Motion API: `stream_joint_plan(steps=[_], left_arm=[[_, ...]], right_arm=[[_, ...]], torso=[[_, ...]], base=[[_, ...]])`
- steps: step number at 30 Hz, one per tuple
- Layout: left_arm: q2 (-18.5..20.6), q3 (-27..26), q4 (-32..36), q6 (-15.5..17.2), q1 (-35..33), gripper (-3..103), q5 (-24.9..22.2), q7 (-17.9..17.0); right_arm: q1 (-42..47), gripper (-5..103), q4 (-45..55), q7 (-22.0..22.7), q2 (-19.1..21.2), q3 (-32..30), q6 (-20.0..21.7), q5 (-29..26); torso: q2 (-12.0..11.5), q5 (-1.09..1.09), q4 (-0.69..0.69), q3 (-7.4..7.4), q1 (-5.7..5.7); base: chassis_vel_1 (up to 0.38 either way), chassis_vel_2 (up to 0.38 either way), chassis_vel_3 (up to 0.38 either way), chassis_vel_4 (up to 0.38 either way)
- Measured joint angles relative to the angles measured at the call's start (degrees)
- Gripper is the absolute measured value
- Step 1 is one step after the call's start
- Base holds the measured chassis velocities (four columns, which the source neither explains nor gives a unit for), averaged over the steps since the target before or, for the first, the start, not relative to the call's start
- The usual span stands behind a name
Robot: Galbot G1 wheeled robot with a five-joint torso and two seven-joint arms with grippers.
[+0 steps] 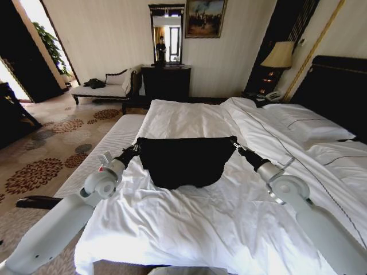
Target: Fold the clothes on the bed.
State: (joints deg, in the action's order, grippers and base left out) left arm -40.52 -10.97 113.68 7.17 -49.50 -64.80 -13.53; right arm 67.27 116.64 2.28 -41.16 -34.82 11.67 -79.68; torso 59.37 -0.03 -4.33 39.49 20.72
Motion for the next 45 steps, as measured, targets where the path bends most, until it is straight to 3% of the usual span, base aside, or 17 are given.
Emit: stream_joint_plan(steps=[7, 11, 13, 17, 20, 23, 26, 29, 31, 33, 34, 37, 38, 41, 45], left_arm=[[2.26, -4.11, 4.5, 0.01, -4.81, 1, 0.45, -0.04], [4.2, -11.6, 10.85, 0.1, -12.92, 1, -0.08, -0.21], [4.52, -12.55, 11.96, 0.18, -14.11, 1, -0.21, -0.22], [5.15, -17.84, 18.26, 0.98, -20.76, 1, -2.15, -1.33], [5.37, -19.52, 20.94, 1.76, -23.79, 1, -3.19, -2.52], [5.59, -18.71, 20.97, 2.1, -24.95, 1, -1.3, -3.43], [4.61, -13.36, 14.74, 2.7, -21.89, 1, 2.0, -5.13], [3.21, -10.41, 10.07, 3.02, -19.12, 1, 2.35, -5.31], [0.02, -3.11, 2.02, 3.29, -12.11, 1, 2.41, -5.24], [-0.56, -1.91, 0.86, 3.3, -10.99, 1, 2.41, -5.24], [-3.15, 2.73, -4.01, 3.33, -6.14, 1, 2.46, -5.23], [-8.5, 9.5, -12.93, 3.11, 2.46, 1, 3.37, -4.98], [-8.5, 9.5, -12.93, 3.11, 2.46, 1, 3.37, -4.98], [-14.3, 14.53, -21.0, 2.8, 10.35, 1, 3.87, -3.9], [-17.95, 17.0, -26.73, 2.59, 14.94, 1, 4.34, -2.54]], right_arm=[[2.56, 1, 5.63, 3.53, 1.83, -4.59, 1.76, -4.32], [9.7, 1, 13.17, 7.45, 2.88, -11.48, 3.98, -10.3], [11.71, 1, 14.48, 7.86, 2.87, -13.13, 4.4, -11.15], [21.09, 1, 20.65, 10.15, 0.79, -19.89, 6.26, -13.49], [24.52, 1, 24.18, 12.39, -0.7, -22.23, 7.84, -15.36], [25.54, 1, 24.92, 13.12, -1.63, -22.29, 8.61, -15.39], [22.18, 1, 19.02, 13.22, -2.51, -17.01, 8.78, -12.19], [18.93, 1, 14.84, 13.25, -2.62, -13.06, 8.68, -10.95], [13.14, 1, 6.39, 12.23, -2.97, -6.56, 8.68, -9.41], [12.17, 1, 4.97, 11.99, -3.07, -5.66, 8.7, -9.16], [8.01, 1, -0.61, 11.07, -3.75, -1.81, 8.75, -8.02], [-0.63, 1, -9.44, 9.67, -5.54, 4.5, 8.7, -6.39], [-0.63, 1, -9.44, 9.67, -5.54, 4.5, 8.7, -6.39], [-8.94, 1, -17.03, 7.99, -7.17, 10.39, 8.15, -5.15], [-14.26, 1, -22.87, 6.77, -7.82, 14.14, 7.67, -4.71]], torso=[[0.0, -0.01, 0.0, 0.0, 0.0], [0.0, -0.02, 0.04, 0.0, 0.0], [0.01, -0.02, 0.03, 0.0, 0.0], [0.01, 0.0, -0.02, -0.01, -0.02], [0.01, 0.01, -0.01, -0.01, -0.02], [0.02, 0.0, 0.0, -0.01, -0.02], [0.02, 0.0, 0.0, -0.01, -0.03], [0.01, 0.0, 0.02, 0.0, -0.02], [-0.01, 0.01, 0.02, 0.02, 0.01], [-0.01, 0.0, 0.02, 0.02, 0.01], [-0.01, -0.01, -0.01, 0.03, 0.01], [-0.02, 0.02, 0.0, 0.02, 0.01], [-0.02, 0.02, 0.0, 0.02, 0.01], [-0.02, 0.01, 0.0, 0.03, 0.02], [-0.02, 0.0, 0.0, 0.03, 0.03]], base=[[0.0, 0.0, 0.0, 0.0], [0.0, 0.0, 0.0, 0.0], [0.0, 0.0, 0.0, 0.0], [0.0, 0.0, 0.0, 0.0], [0.0, 0.0, 0.0, 0.0], [0.0, 0.0, 0.0, 0.0], [0.0, 0.0, 0.0, 0.0], [0.0, 0.0, 0.0, 0.0], [0.0, 0.0, 0.0, 0.0], [0.0, 0.0, 0.0, 0.0], [0.0, 0.0, 0.0, 0.0], [0.0, 0.0, 0.0, 0.0], [0.0, 0.0, 0.0, 0.0], [0.0, 0.0, 0.0, 0.0], [0.0, 0.0, 0.0, 0.0]])
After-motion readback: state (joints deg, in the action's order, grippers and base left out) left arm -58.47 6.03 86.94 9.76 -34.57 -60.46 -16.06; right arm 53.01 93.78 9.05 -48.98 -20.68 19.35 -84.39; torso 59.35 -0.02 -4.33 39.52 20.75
